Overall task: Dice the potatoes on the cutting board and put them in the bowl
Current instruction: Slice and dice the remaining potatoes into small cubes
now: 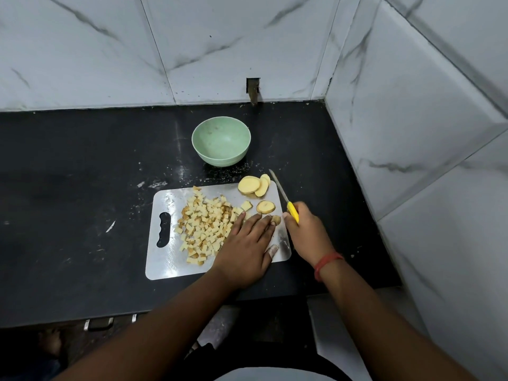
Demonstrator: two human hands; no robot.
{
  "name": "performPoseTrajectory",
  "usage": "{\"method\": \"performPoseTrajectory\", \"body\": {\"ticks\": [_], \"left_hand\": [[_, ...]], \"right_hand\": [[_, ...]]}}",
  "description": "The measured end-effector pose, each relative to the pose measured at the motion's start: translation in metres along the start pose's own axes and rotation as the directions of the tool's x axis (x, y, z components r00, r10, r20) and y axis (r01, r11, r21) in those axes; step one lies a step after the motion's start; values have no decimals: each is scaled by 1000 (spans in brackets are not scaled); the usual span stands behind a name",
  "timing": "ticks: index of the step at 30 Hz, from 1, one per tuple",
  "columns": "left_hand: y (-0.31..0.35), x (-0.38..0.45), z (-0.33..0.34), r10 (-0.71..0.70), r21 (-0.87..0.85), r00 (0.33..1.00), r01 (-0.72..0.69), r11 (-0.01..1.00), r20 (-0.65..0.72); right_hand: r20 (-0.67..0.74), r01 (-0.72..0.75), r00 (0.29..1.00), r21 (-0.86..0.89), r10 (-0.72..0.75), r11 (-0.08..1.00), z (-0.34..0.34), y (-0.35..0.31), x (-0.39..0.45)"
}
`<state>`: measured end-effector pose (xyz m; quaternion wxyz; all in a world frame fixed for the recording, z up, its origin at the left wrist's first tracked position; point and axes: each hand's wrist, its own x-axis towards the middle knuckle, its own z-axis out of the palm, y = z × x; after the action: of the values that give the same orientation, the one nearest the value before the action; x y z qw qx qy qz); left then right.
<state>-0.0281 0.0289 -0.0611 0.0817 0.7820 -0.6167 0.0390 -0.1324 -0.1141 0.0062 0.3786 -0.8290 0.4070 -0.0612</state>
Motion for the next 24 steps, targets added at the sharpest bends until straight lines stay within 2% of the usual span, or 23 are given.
{"method": "performPoseTrajectory", "body": {"ticks": [2, 9, 17, 24], "left_hand": [[0, 0, -1, -1, 8, 1000, 1, 1000, 5], [1, 0, -2, -7, 11, 1000, 7, 1000, 2], [0, 1, -1, -15, 12, 999, 15, 1000, 30], [0, 1, 0, -12, 4, 1000, 12, 1000, 1]], "right_hand": [[22, -25, 999, 11, 25, 1000, -3, 2, -17], [124, -23, 992, -132, 40, 991, -6, 14, -57], [151, -15, 986, -324, 68, 946, -4, 1, -57], [163, -44, 980, -363, 110, 931, 2, 1, -58]]}}
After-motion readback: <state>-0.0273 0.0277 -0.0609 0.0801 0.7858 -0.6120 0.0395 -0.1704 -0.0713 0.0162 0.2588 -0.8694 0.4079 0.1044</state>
